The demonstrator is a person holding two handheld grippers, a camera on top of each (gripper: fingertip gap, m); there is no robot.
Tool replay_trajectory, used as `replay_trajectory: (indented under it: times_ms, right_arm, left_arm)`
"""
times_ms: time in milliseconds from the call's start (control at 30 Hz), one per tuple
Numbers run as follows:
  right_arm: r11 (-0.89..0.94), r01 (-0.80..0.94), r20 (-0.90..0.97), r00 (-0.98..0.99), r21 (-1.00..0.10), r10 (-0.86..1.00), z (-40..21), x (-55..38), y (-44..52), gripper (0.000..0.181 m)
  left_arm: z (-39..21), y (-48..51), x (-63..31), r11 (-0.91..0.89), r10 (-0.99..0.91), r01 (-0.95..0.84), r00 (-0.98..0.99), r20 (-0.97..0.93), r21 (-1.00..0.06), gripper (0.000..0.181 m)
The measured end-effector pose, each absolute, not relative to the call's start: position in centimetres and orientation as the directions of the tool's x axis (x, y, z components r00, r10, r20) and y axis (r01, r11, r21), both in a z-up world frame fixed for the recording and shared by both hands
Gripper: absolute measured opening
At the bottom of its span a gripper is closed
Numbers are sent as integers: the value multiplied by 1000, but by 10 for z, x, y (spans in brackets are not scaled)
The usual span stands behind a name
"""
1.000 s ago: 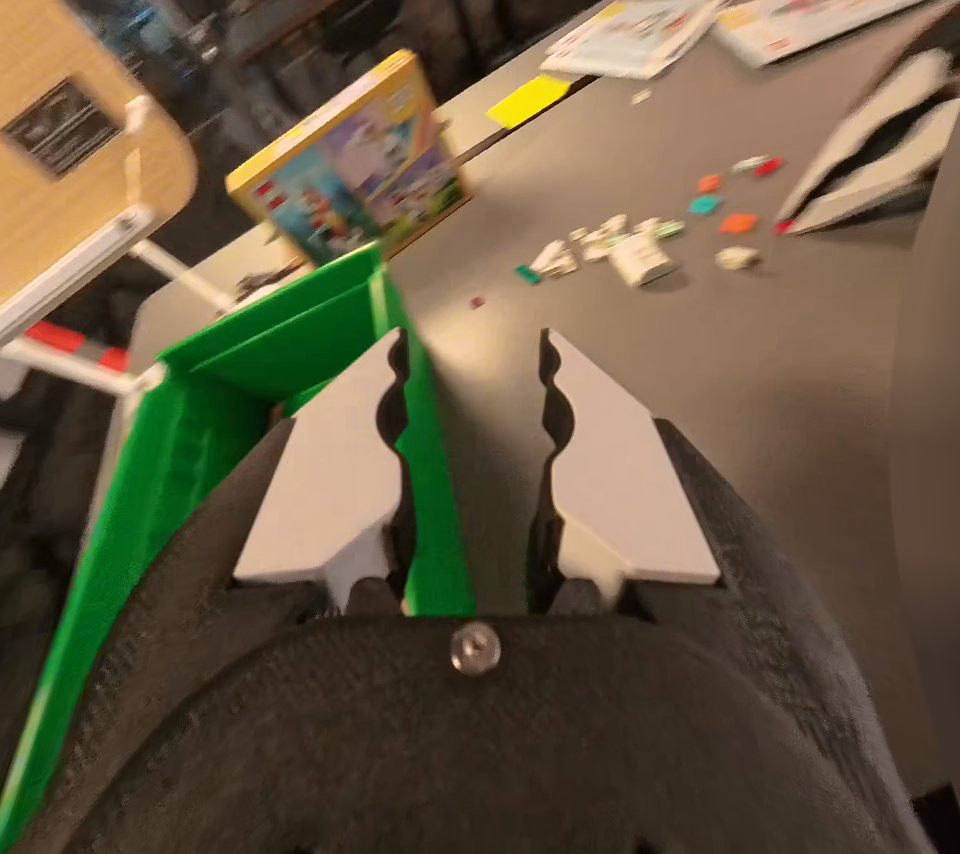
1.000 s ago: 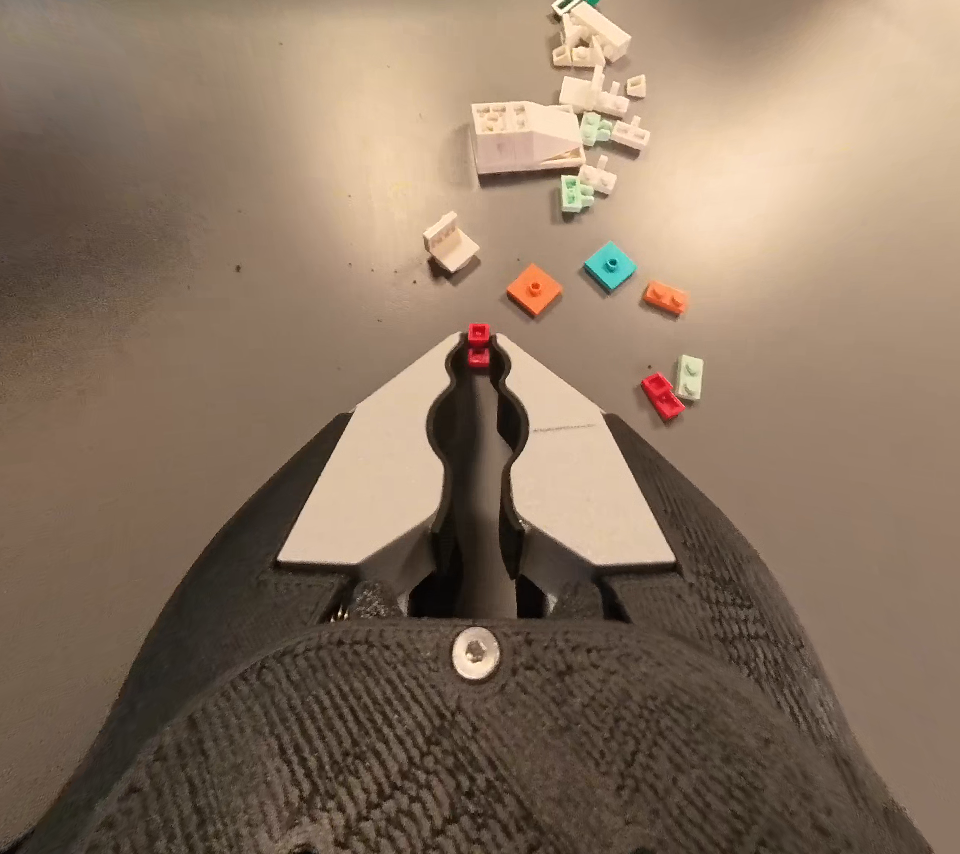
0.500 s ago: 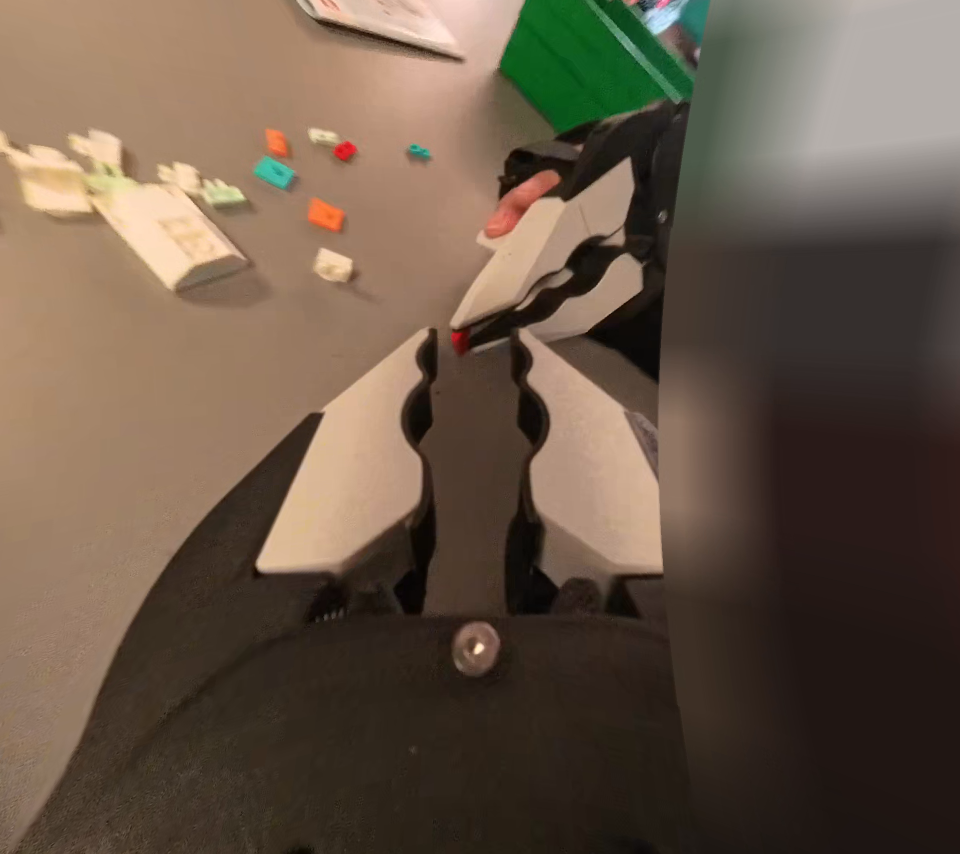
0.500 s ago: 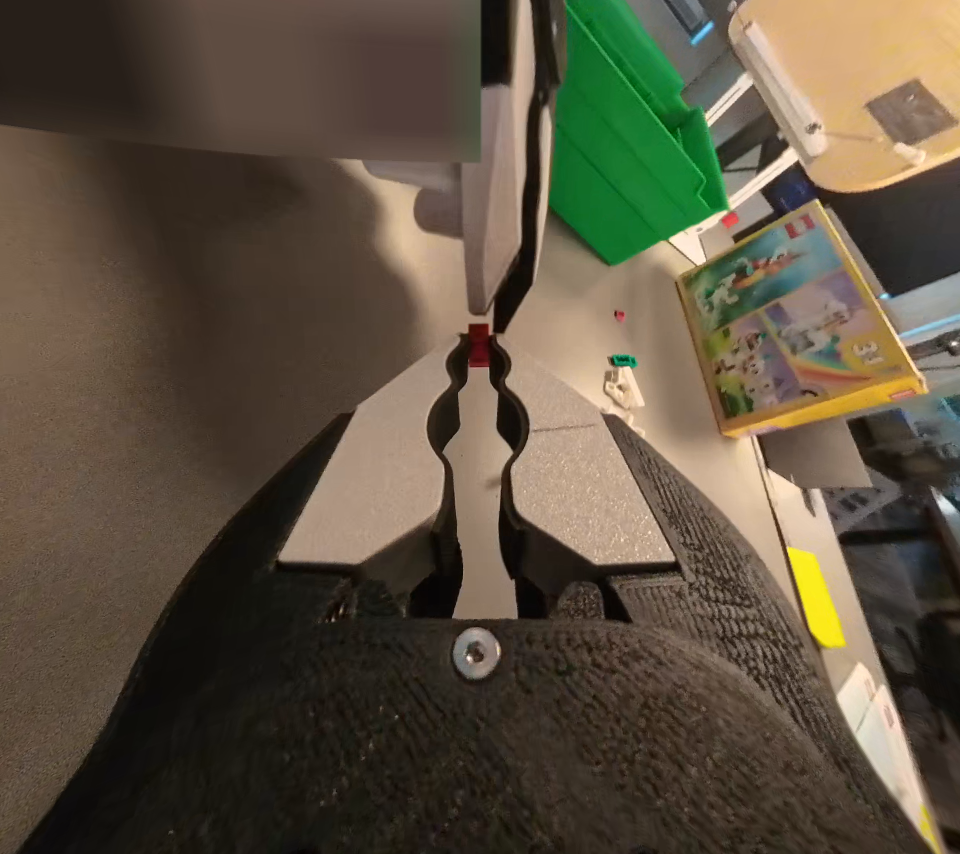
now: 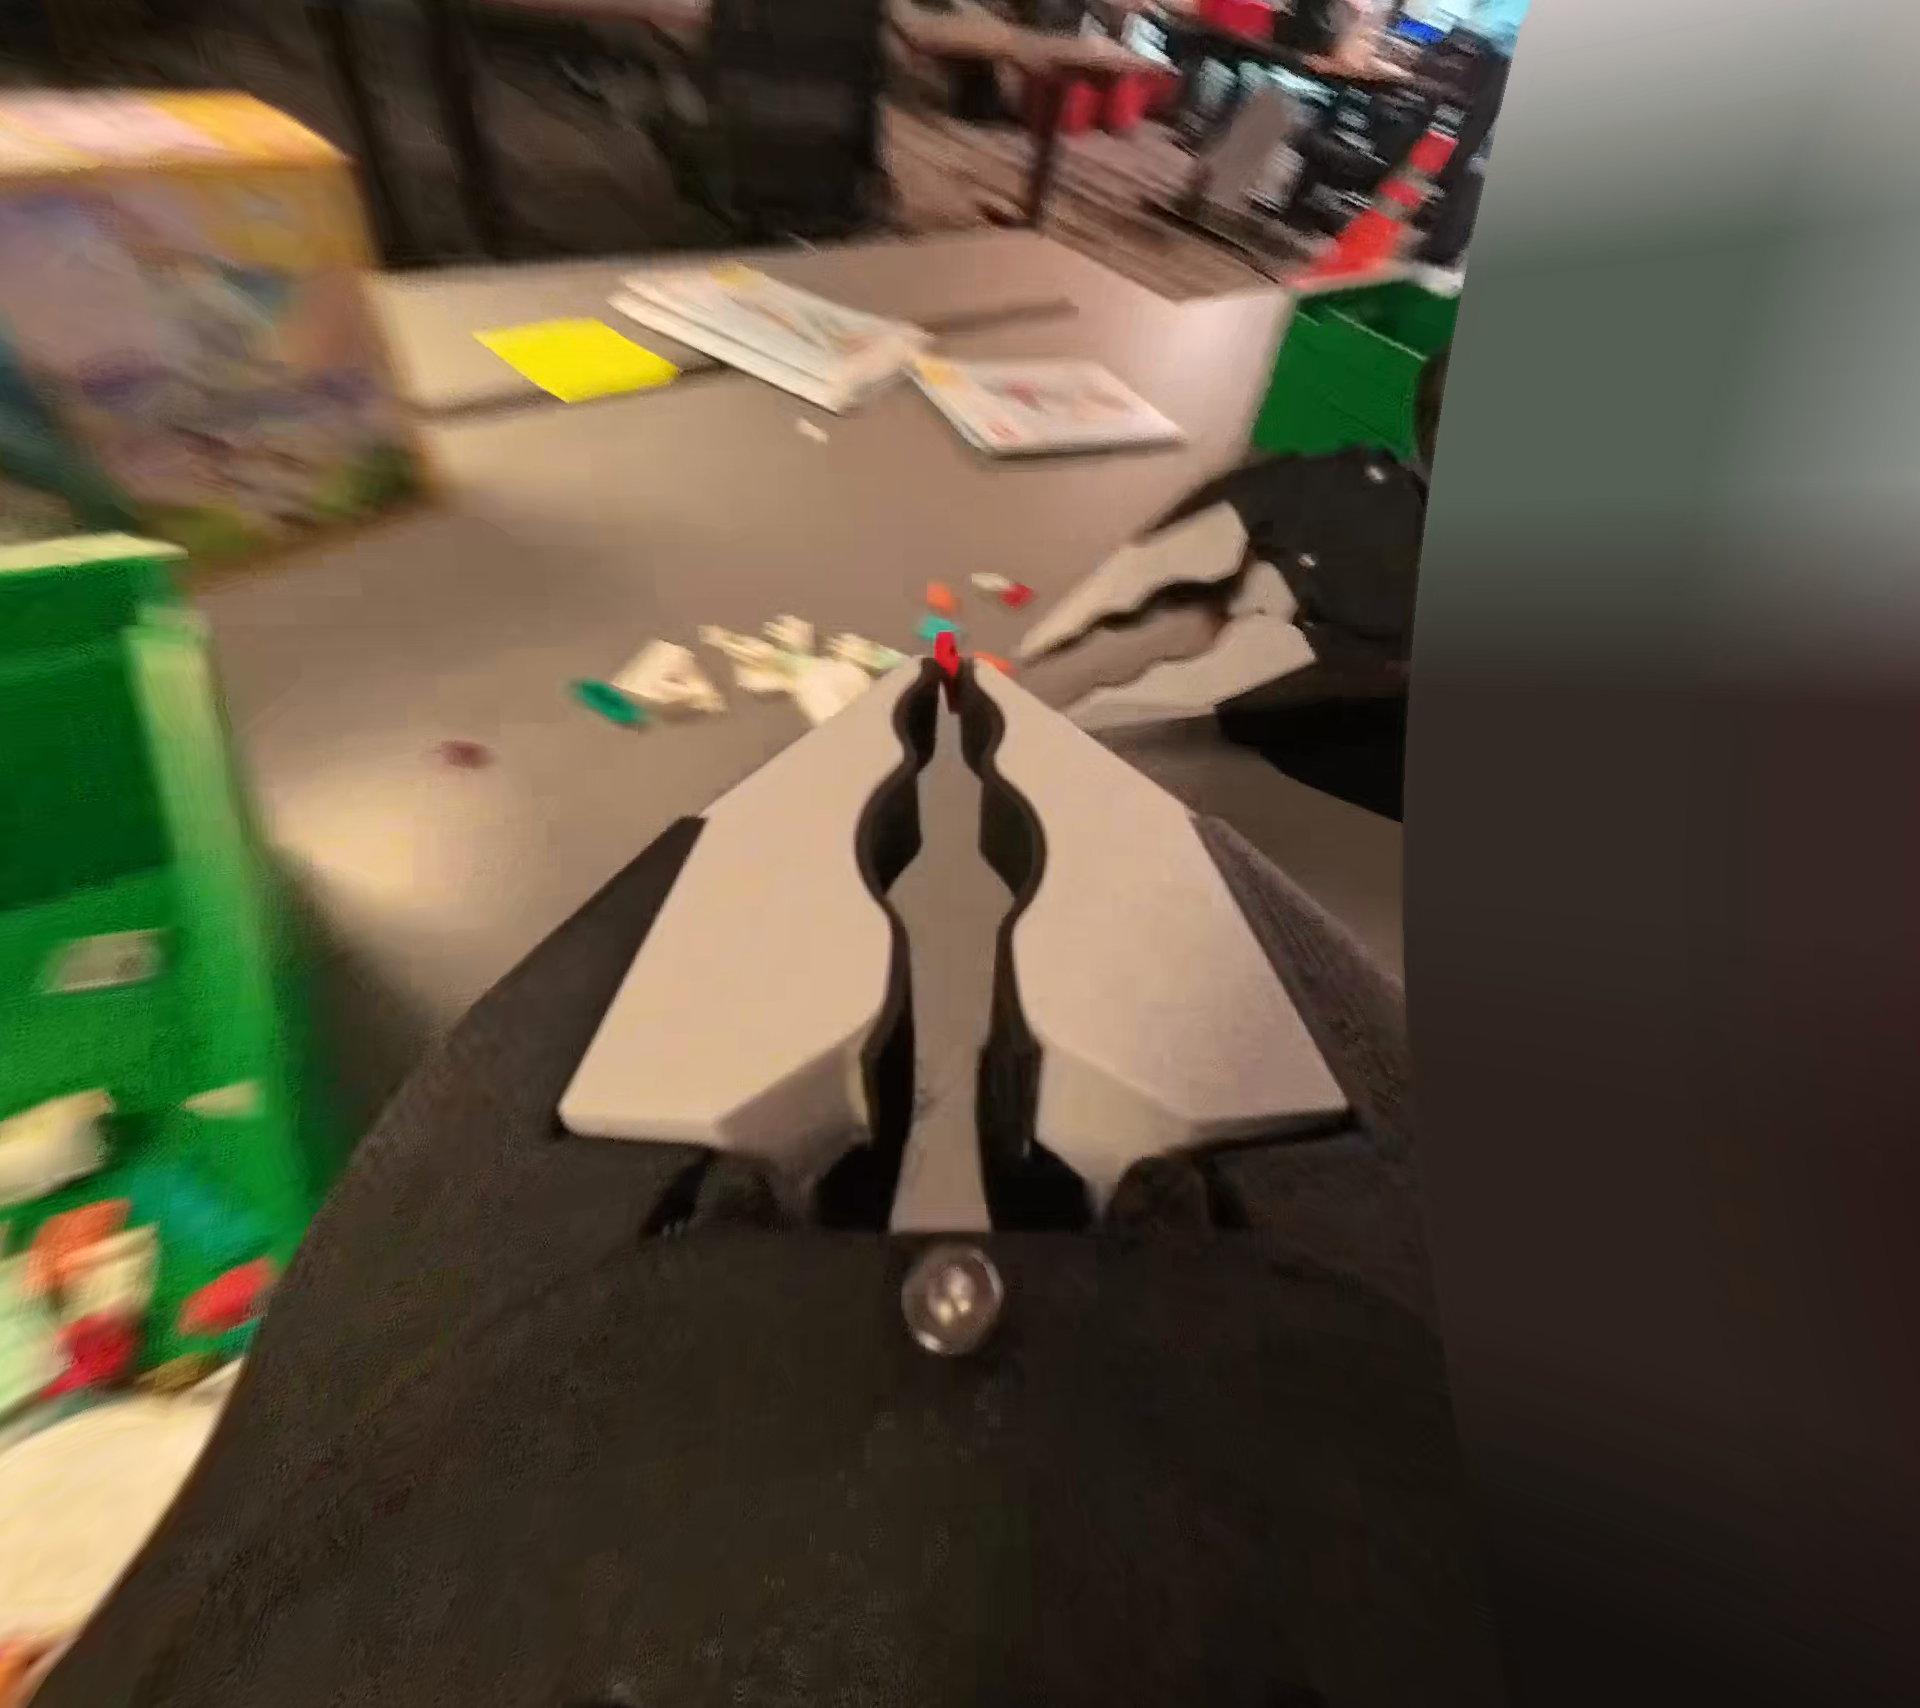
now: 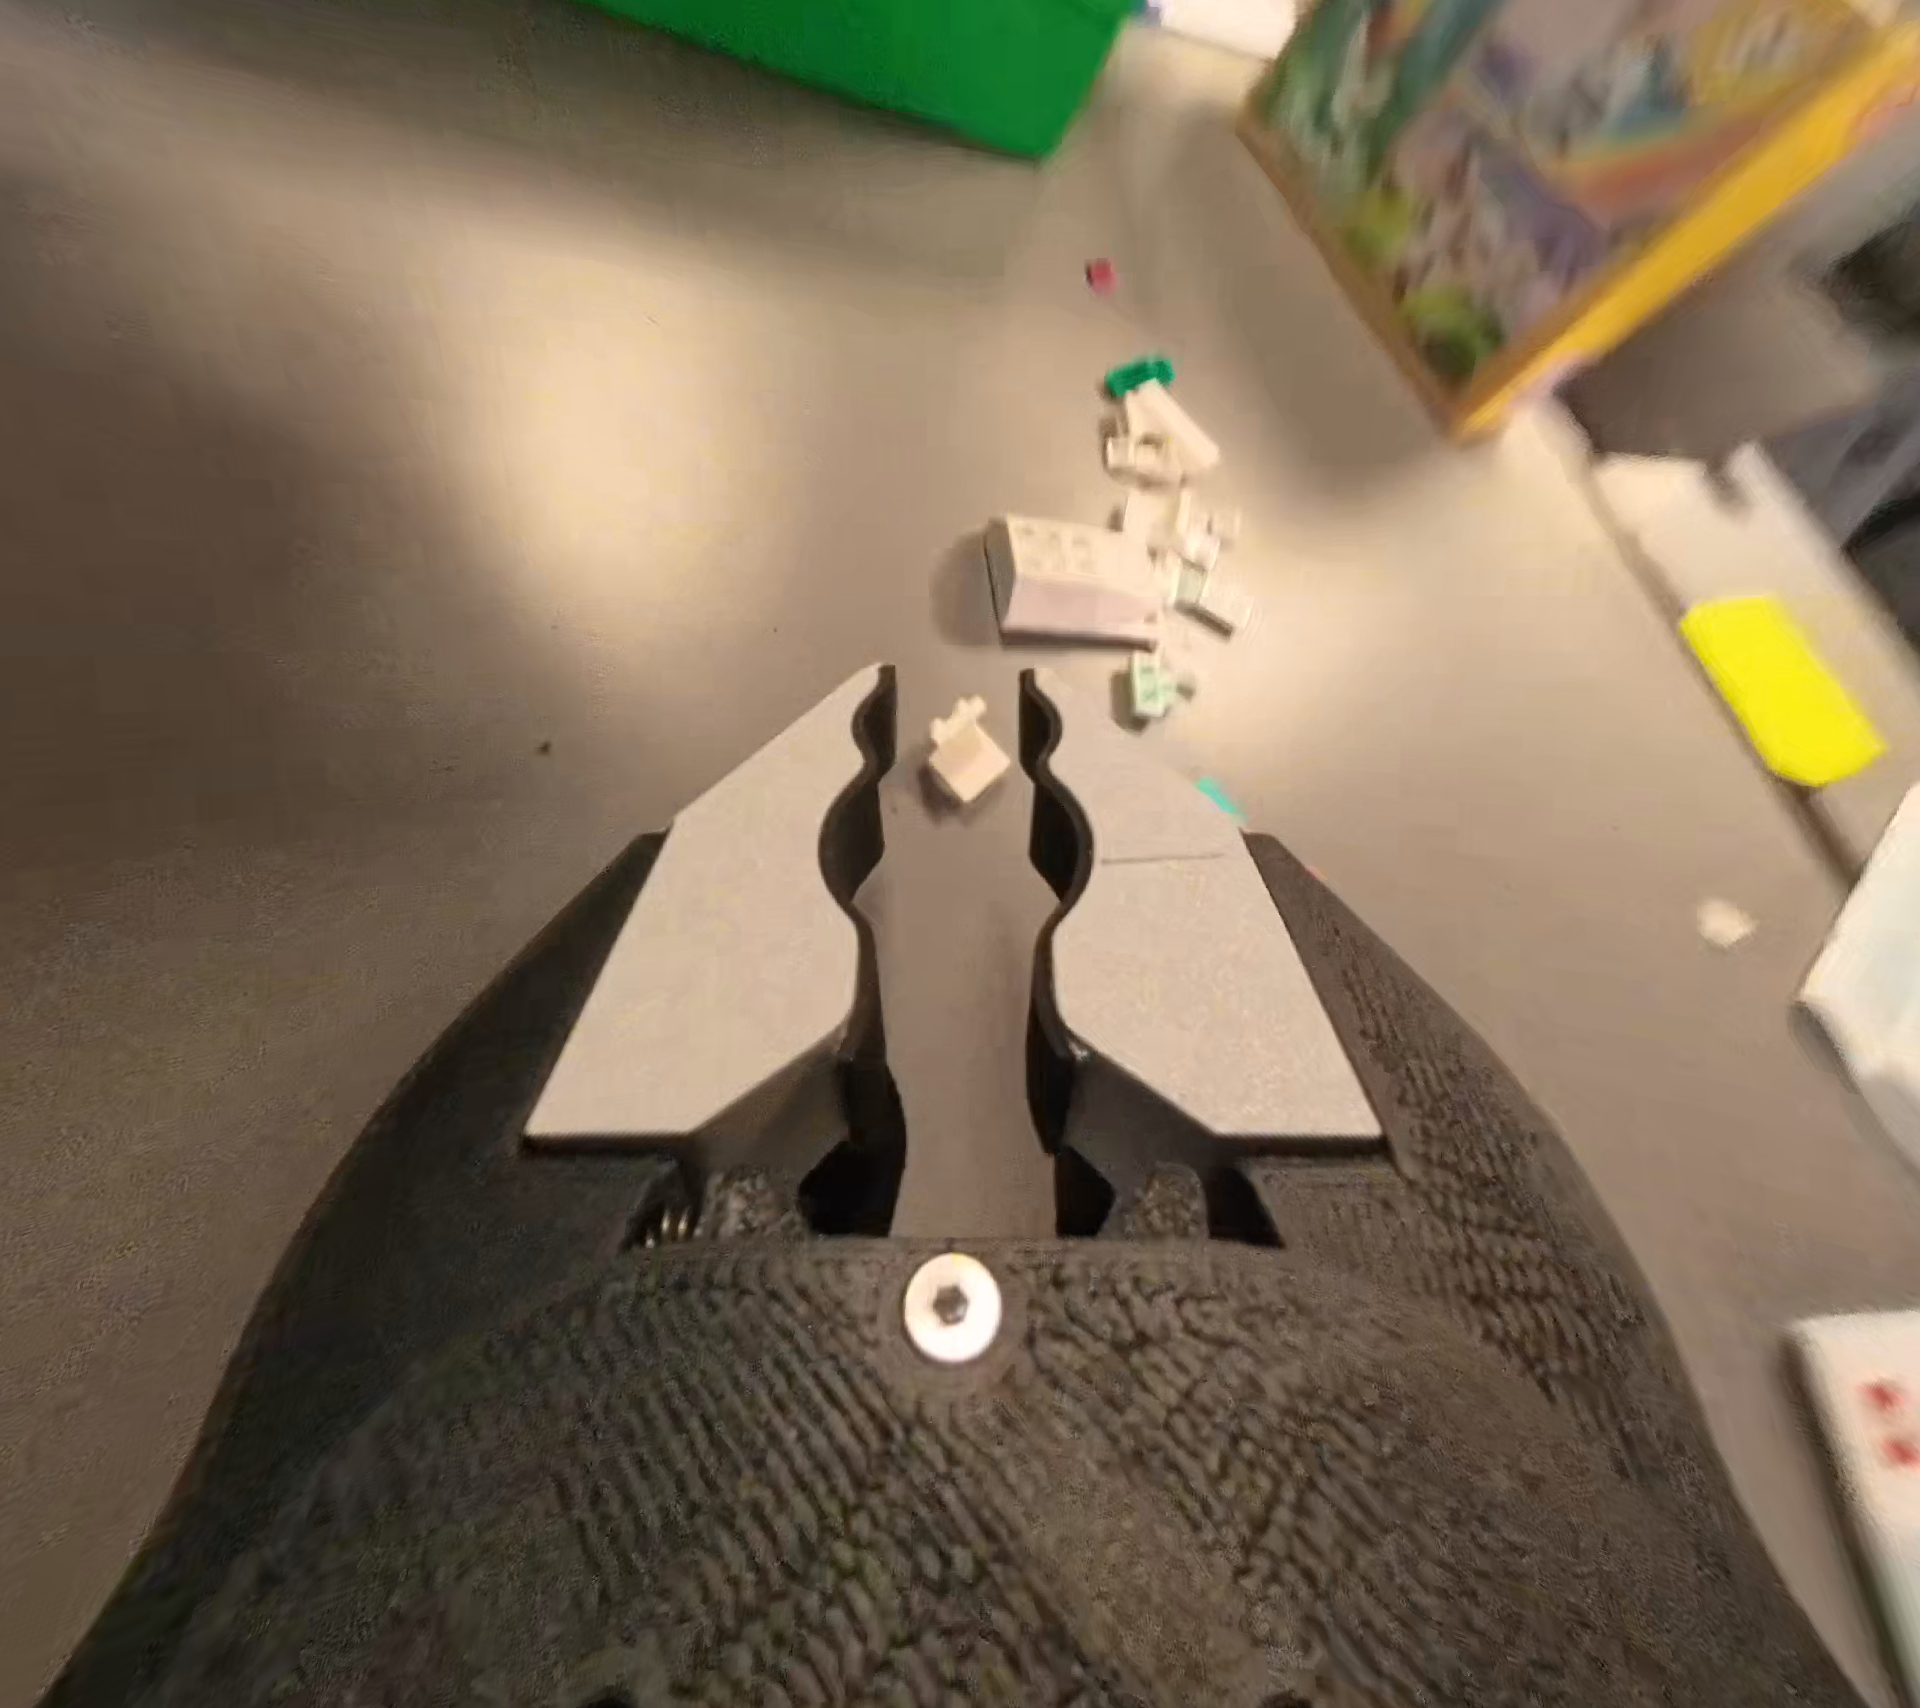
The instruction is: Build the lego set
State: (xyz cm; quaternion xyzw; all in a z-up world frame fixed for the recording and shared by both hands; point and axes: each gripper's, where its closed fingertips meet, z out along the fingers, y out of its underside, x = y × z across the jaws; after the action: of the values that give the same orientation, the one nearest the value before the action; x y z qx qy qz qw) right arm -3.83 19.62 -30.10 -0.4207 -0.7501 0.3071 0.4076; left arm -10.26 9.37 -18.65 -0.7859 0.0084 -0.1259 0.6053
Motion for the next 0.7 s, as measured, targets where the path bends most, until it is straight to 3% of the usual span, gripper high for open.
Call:
replay_trajectory:
  times_ms: [67, 167, 400, 500, 667, 700]
  right_arm:
    - [324, 467, 205, -288, -823, 936, -312, -39, 200, 23]
    - [197, 531, 77, -240, -824, 968, -318, -40, 203, 25]
    - [176, 591, 69, -199, -787, 977, -328, -41, 205, 13]
    - [197, 603, 96, -195, -773, 976, -330, -41, 206, 12]
    - [204, 597, 103, -199, -776, 975, -329, -41, 205, 4]
    - [209, 594, 107, -202, -777, 974, -329, -41, 204, 4]
  left_arm:
    - [-173, 76, -145, -231, 1, 111, 994, 114, -967, 2]
    - [-190, 49, -203, -337, 251, 150, 966, 65, -929, 3]
    - [-235, 6, -260, -578, 505, 158, 840, -199, -801, 4]
    - [-243, -1, -269, -612, 560, 203, 794, -236, -765, 38]
    - [-223, -10, -273, -584, 611, 162, 733, -299, -796, 79]
    - [-216, -8, -269, -568, 607, 138, 736, -300, -811, 81]
